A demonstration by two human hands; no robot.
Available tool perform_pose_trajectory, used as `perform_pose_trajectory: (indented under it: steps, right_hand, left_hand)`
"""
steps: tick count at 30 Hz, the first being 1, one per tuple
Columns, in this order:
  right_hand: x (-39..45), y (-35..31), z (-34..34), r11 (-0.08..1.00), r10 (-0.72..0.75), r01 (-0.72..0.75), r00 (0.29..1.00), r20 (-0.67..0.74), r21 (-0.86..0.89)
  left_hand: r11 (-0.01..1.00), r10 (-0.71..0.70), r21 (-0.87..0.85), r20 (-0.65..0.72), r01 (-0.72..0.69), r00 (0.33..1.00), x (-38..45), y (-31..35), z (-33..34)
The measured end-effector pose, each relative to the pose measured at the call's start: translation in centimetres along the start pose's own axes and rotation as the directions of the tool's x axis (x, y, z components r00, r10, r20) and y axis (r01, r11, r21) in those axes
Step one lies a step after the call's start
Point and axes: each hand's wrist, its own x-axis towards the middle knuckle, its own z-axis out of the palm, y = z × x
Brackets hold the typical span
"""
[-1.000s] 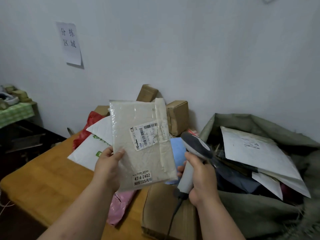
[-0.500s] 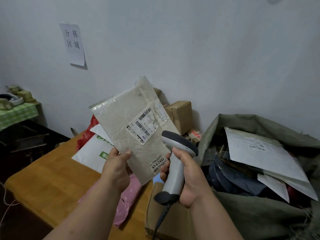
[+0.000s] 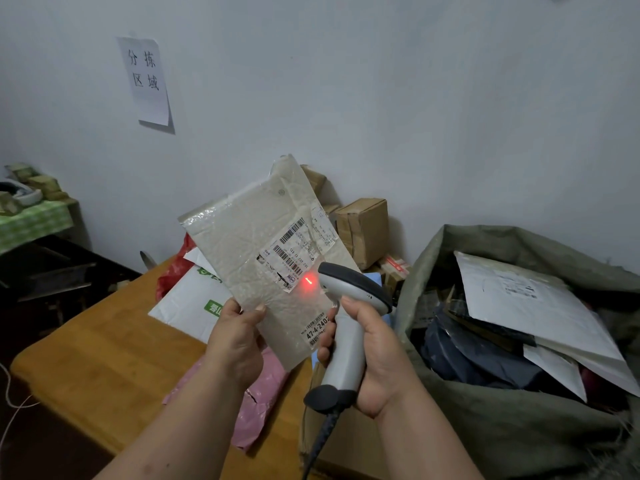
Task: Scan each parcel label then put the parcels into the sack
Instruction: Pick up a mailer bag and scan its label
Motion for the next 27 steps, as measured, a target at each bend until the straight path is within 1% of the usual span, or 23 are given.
perform_pose_trajectory:
  steps: [7,11,14,16,17,19,21,23,24,25,27]
  right_hand:
    - [0.4,0.2,0.4,1.000,-0.028,0.028,1.000,-0.010,0.011]
    - [0.7,0.4,0.5,0.999,-0.045,0.045,0.998,-0.037,0.000]
    - [0.8,0.4,0.4,0.998,-0.049,0.047,0.997,-0.061,-0.037]
    - [1.0,0.4,0.1,0.990,-0.108,0.096,0.987,-0.121,-0.106]
    - [1.1,0.3,-0.2,0.978,-0.167,0.141,0.971,-0.169,-0.156]
    - [1.2,0.1,-1.1,0.940,-0.297,0.230,0.915,-0.273,-0.252]
    - [1.0,-0.4,-2.6,0.899,-0.409,0.300,0.834,-0.370,-0.318]
    - [0.3,-1.4,-4.5,0.868,-0.485,0.350,0.754,-0.443,-0.353]
    - [-0.2,-2.0,-5.5,0.864,-0.497,0.364,0.729,-0.472,-0.348]
    - [-0.7,-2.7,-6.5,0.871,-0.489,0.371,0.717,-0.496,-0.322]
    - [-1.8,-4.1,-8.4,0.899,-0.438,0.368,0.729,-0.526,-0.238]
  left_hand:
    - [1.000,-0.015,-0.014,0.027,0.015,1.000,0.4,0.1,-0.2]
    - [1.000,-0.023,0.005,0.038,0.023,0.999,0.8,0.0,-0.4]
    - [0.999,-0.030,0.013,0.056,0.029,0.998,1.2,0.1,-0.4]
    - [0.999,-0.049,0.010,0.062,0.048,0.997,1.6,0.2,-0.3]
    - [0.998,-0.061,0.006,0.067,0.061,0.996,1.9,0.3,-0.3]
    - [0.996,-0.087,0.005,0.087,0.087,0.992,2.4,0.5,0.3]
    - [0.996,-0.090,0.020,0.108,0.088,0.990,2.8,0.4,1.4]
    - [0.996,-0.079,0.050,0.151,0.072,0.985,2.9,0.0,3.1]
    - [0.996,-0.075,0.069,0.179,0.064,0.981,2.8,-0.3,4.1]
    - [0.994,-0.078,0.093,0.205,0.060,0.976,2.8,-0.6,5.1]
    - [0.986,-0.095,0.159,0.253,0.056,0.963,2.7,-1.5,7.5]
